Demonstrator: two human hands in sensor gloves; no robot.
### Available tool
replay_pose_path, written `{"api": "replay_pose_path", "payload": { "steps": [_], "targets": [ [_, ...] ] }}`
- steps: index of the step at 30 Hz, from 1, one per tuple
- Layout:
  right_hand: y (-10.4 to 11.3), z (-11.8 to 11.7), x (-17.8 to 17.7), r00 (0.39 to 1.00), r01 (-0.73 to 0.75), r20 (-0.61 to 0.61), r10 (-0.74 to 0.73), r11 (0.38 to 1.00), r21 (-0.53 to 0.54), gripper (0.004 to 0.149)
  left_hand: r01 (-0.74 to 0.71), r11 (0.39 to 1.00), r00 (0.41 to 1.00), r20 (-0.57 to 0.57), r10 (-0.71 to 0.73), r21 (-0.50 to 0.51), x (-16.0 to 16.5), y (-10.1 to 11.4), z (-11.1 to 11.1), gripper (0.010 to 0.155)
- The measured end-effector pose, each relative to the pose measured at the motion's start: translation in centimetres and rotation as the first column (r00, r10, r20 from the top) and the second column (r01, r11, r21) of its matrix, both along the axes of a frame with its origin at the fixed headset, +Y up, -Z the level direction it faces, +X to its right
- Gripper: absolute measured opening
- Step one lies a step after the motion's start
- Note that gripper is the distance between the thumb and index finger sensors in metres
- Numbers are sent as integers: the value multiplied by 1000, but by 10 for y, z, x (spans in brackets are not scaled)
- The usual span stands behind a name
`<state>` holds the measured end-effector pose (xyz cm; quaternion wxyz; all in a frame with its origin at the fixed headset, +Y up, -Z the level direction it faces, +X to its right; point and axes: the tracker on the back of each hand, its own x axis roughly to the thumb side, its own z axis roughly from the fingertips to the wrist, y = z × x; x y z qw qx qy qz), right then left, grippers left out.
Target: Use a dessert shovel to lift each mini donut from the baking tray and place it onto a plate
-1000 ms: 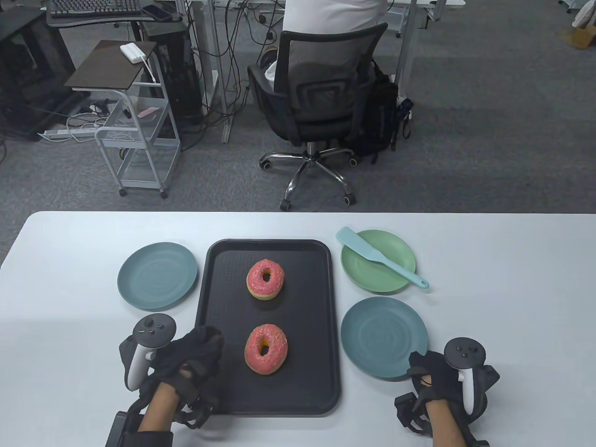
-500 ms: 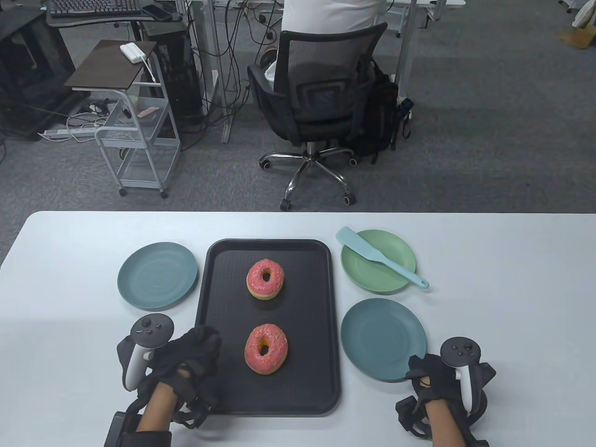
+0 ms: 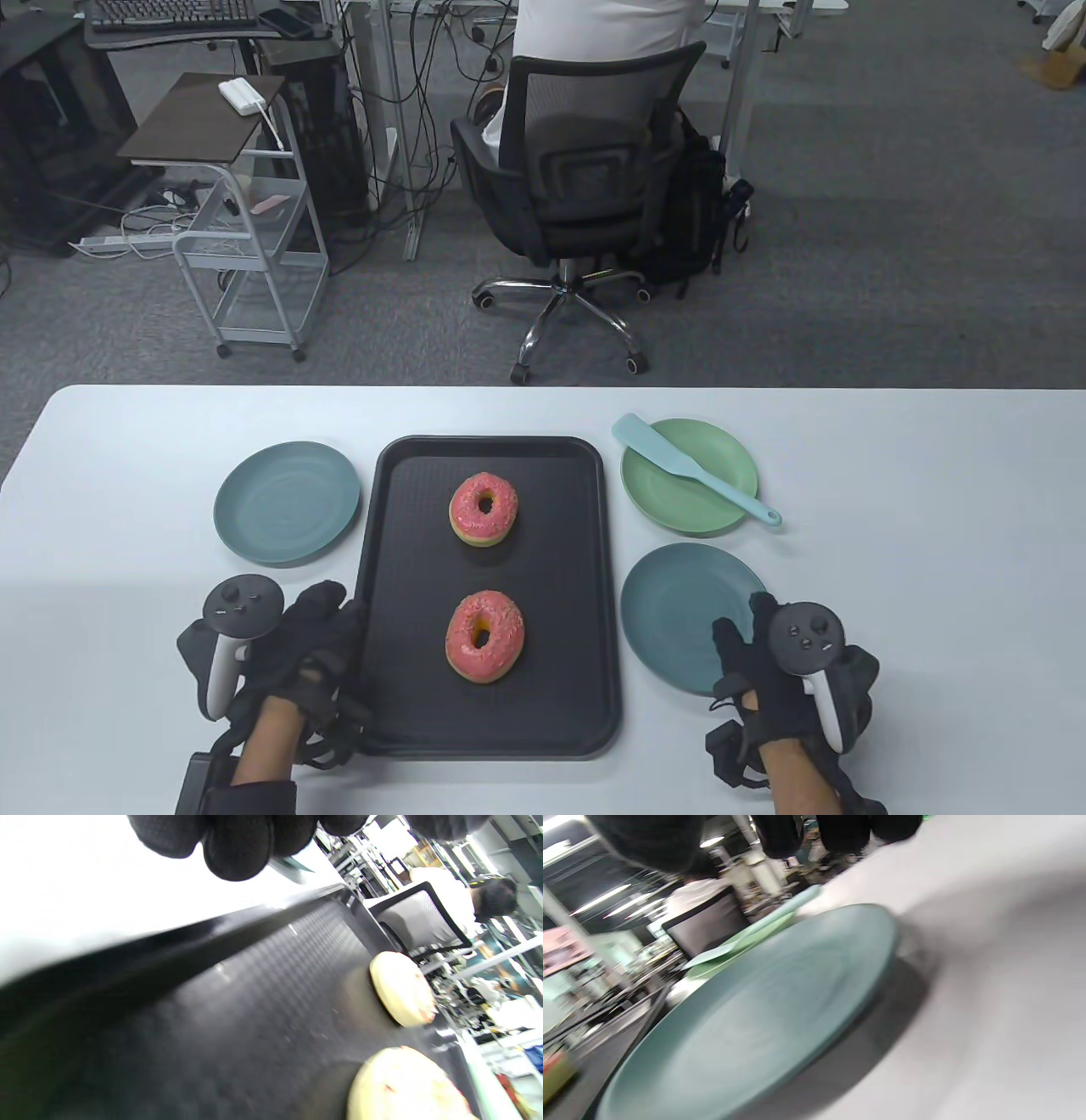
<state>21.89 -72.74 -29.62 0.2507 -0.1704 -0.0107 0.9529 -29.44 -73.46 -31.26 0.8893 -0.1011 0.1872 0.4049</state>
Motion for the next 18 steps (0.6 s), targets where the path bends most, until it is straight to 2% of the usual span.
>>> {"api": "replay_pose_path", "payload": {
  "steps": [4, 7, 13, 16, 18],
  "targets": [
    [6, 3, -33, 983, -113, -146, 116, 993, 30, 78, 144, 989, 987, -66, -145, -21, -9, -2, 1, 69],
    [6, 5, -48, 965, -146, -212, 152, 988, 43, 77, 183, 981, 978, -93, -189, -71, -20, -6, -5, 72],
    [14, 13, -66, 941, -143, -292, 170, 983, 111, 76, 197, 955, 942, -226, -246, -220, -63, -15, -41, 75],
    [18, 17, -71, 934, -151, -306, 186, 979, 135, 76, 154, 954, 922, -310, -232, -256, -81, -23, -62, 79],
    [19, 18, -73, 933, -148, -309, 186, 979, 142, 76, 155, 946, 912, -326, -248, -284, -85, -27, -73, 81]
  ]
}}
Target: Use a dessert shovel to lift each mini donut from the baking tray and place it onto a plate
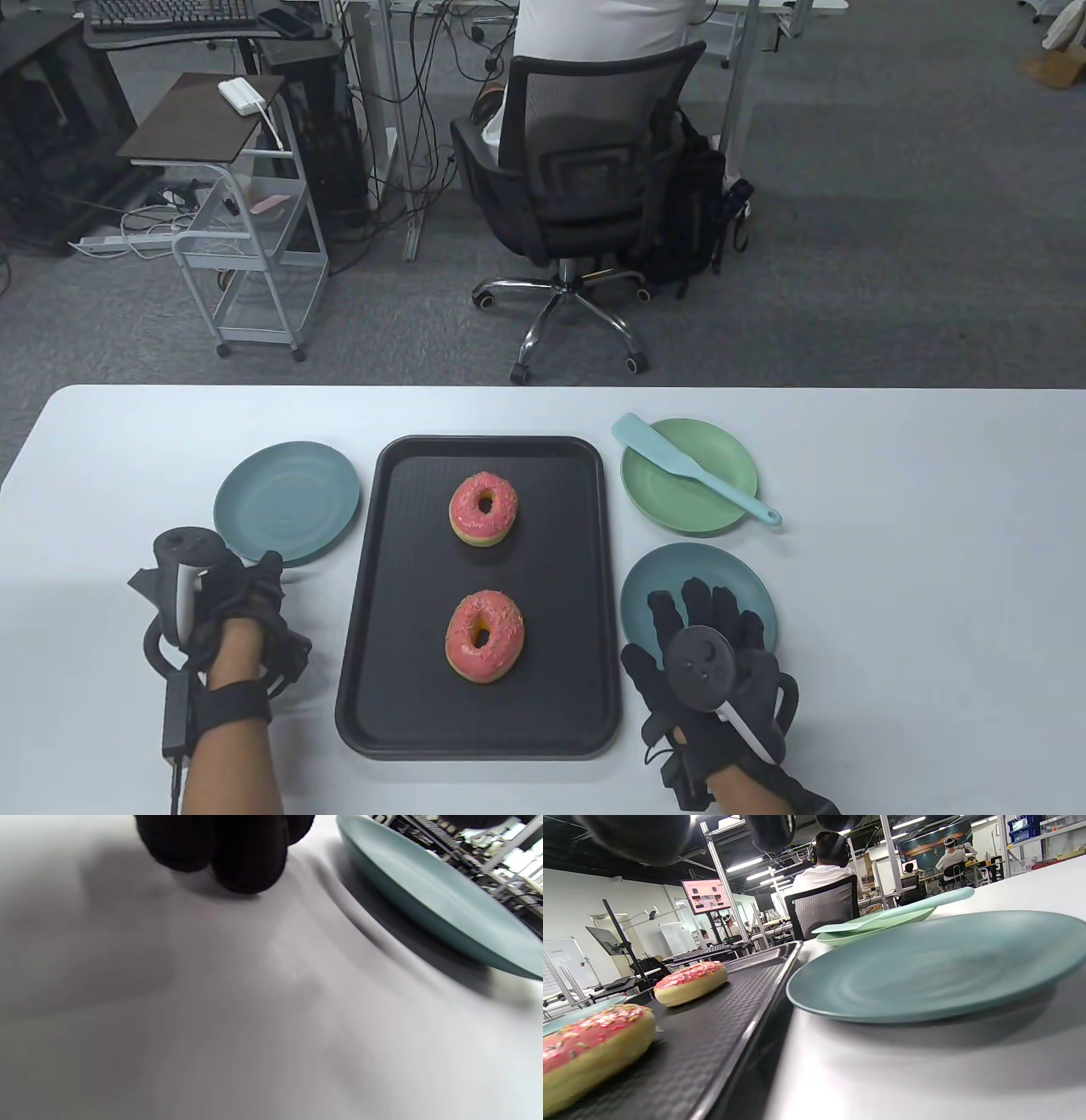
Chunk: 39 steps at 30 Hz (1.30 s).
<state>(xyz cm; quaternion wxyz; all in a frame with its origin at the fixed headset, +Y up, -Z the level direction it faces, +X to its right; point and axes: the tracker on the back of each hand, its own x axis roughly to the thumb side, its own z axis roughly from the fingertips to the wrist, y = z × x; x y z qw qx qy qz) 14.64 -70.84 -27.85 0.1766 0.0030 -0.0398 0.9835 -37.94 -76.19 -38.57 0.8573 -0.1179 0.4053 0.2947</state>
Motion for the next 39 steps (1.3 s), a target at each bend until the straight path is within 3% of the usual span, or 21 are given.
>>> {"api": "replay_pose_path", "payload": {
  "steps": [5, 10, 12, 21, 28, 34, 39],
  "targets": [
    [-2, -1, -6, 1000, -23, 0, 23, 1000, -8, 76, 159, 985, 986, -42, -162, -71, 1, -5, -26, 90],
    [0, -1, -3, 1000, -11, 16, 11, 1000, -4, 76, 272, 951, 960, -33, -280, -144, 3, -7, -44, 87],
    [-1, -1, -4, 1000, -14, 15, 14, 1000, -5, 76, 334, 933, 939, -35, -341, -130, 6, -7, -46, 85],
    [-5, -2, -7, 999, -34, 5, 34, 999, -26, 76, 90, 995, 981, -180, -79, 52, -14, -13, -39, 77],
    [-5, -2, -6, 1000, -27, 7, 28, 999, -38, 76, -20, 984, 971, -233, 61, 176, -28, -12, -27, 55],
    [-6, -3, -4, 1000, -21, 12, 22, 999, -47, 76, -20, 970, 971, -225, 76, 242, -28, 10, -18, 53],
    [-13, -7, 0, 1000, -21, 17, 22, 996, -85, 76, -118, 941, 983, -94, 155, 316, -8, 42, -11, 52]
  ]
}}
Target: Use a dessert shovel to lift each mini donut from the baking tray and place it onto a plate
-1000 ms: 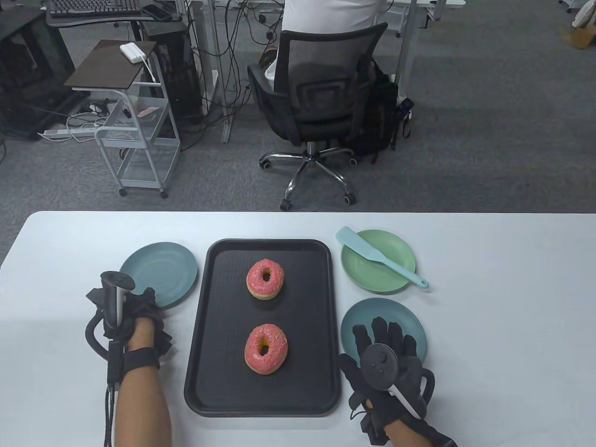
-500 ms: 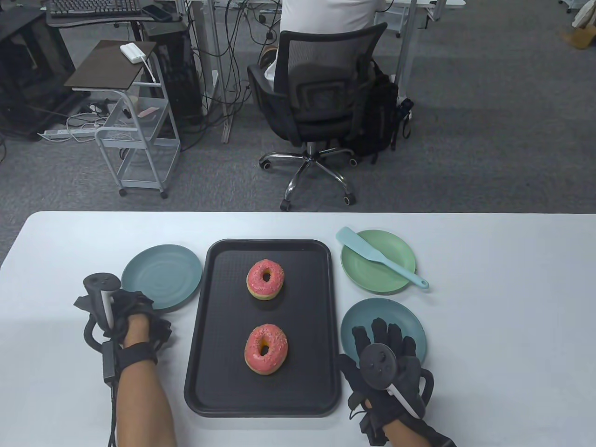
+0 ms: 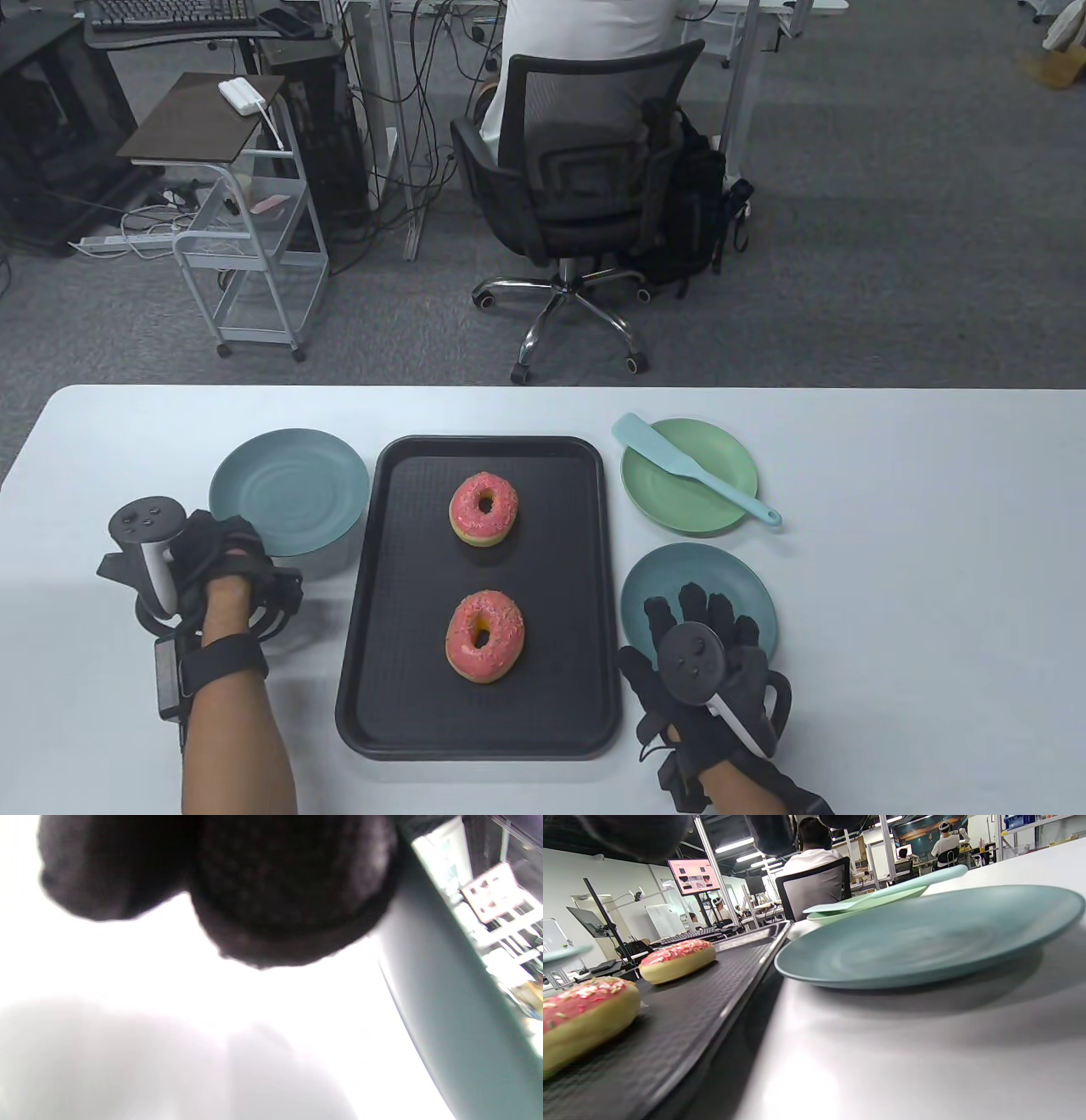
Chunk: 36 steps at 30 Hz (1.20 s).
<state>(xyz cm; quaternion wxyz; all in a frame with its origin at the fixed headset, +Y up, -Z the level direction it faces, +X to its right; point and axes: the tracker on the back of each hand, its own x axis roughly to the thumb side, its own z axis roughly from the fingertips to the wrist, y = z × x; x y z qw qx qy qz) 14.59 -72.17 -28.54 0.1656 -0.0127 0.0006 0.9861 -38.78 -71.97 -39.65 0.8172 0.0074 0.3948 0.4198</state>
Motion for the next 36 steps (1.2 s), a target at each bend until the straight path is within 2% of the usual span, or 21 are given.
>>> {"api": "replay_pose_path", "payload": {
  "steps": [7, 13, 16, 20, 24, 30, 36],
  "targets": [
    [-5, -4, 11, 999, 30, 31, -29, 999, -43, 76, -1, 995, 976, 215, -20, 99, 57, 52, 21, 52],
    [-12, -6, 20, 997, 50, 60, -45, 995, -82, 75, -64, 989, 930, 367, 11, 132, 104, 65, 51, 52],
    [-14, -6, 23, 996, 57, 67, -50, 994, -94, 75, -97, 987, 908, 418, 37, 124, 120, 59, 68, 52],
    [-14, -6, 24, 996, 62, 74, -55, 993, -99, 75, -133, 986, 873, 483, 67, 103, 142, 37, 91, 52],
    [-15, -6, 24, 996, 61, 74, -54, 993, -99, 75, -126, 989, 852, 519, 68, 78, 152, 18, 104, 52],
    [-17, -6, 25, 996, 60, 76, -51, 991, -117, 75, -146, 988, 823, 560, 92, 52, 160, -6, 106, 52],
    [-16, -8, 23, 995, 85, 62, -78, 990, -115, 74, -147, 989, 803, 585, 110, 17, 164, -19, 105, 52]
  ]
}}
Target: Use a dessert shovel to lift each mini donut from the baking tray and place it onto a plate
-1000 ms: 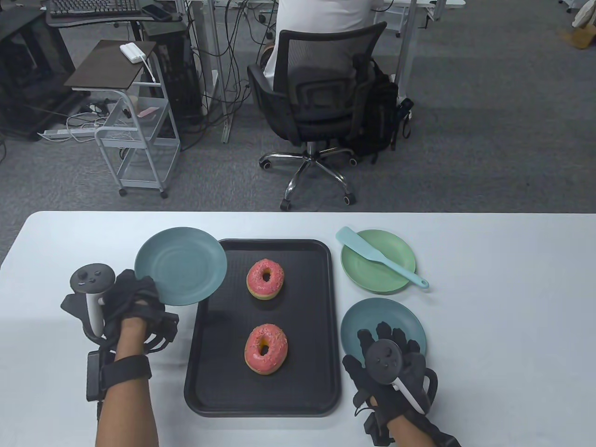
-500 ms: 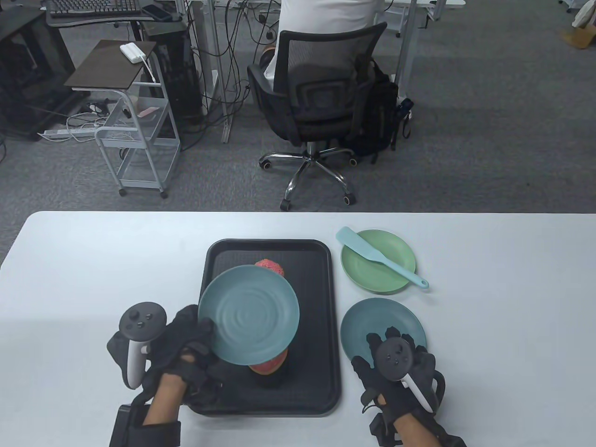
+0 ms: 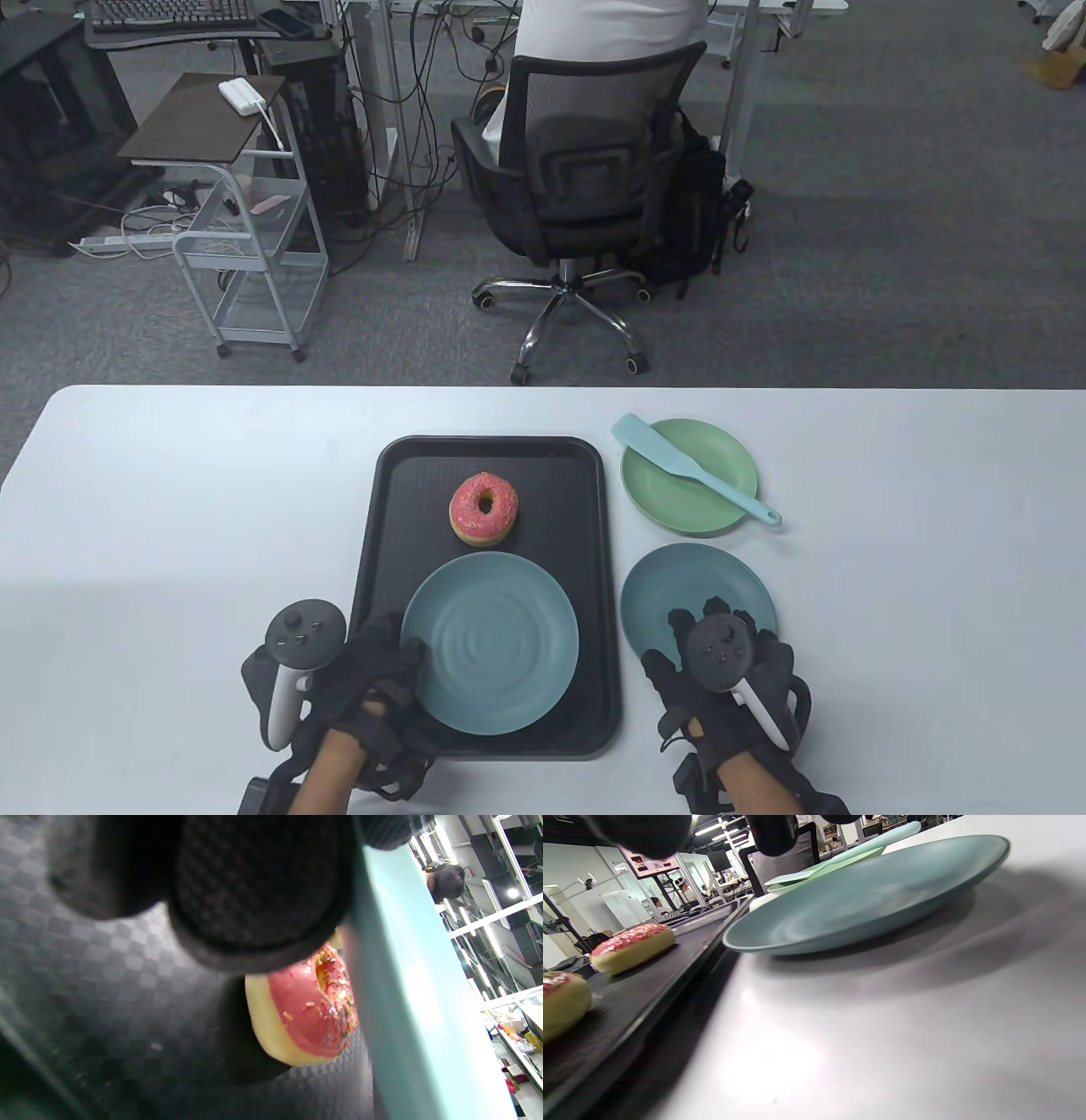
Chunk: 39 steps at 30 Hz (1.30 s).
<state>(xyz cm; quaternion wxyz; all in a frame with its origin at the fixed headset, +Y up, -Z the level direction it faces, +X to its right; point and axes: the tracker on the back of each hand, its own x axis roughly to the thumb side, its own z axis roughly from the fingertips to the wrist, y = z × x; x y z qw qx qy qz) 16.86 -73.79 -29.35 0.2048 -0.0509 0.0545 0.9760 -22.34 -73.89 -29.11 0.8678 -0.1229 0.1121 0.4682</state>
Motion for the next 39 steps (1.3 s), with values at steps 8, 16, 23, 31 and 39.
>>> {"api": "replay_pose_path", "payload": {
  "steps": [8, 16, 23, 31, 39],
  "targets": [
    [9, 13, -30, 926, 348, -169, -337, 937, 39, 79, -25, 1000, 999, 35, 25, 2, 1, -1, 2, 52],
    [-7, 15, -51, 866, 455, -189, -463, 886, -87, 81, -42, 999, 997, 60, 42, 1, 3, 0, 2, 52],
    [-11, 17, -59, 845, 490, -190, -500, 866, -101, 71, -53, 999, 995, 82, 53, -3, 6, 0, 3, 52],
    [5, 18, -47, 812, 574, -143, -565, 819, 20, 44, -113, 992, 978, 181, 102, 56, 14, 4, 1, 53],
    [42, 13, 19, 855, 499, 22, -518, 834, 237, 41, -153, 986, 969, 208, 136, 64, 12, 1, -1, 60]
  ]
}}
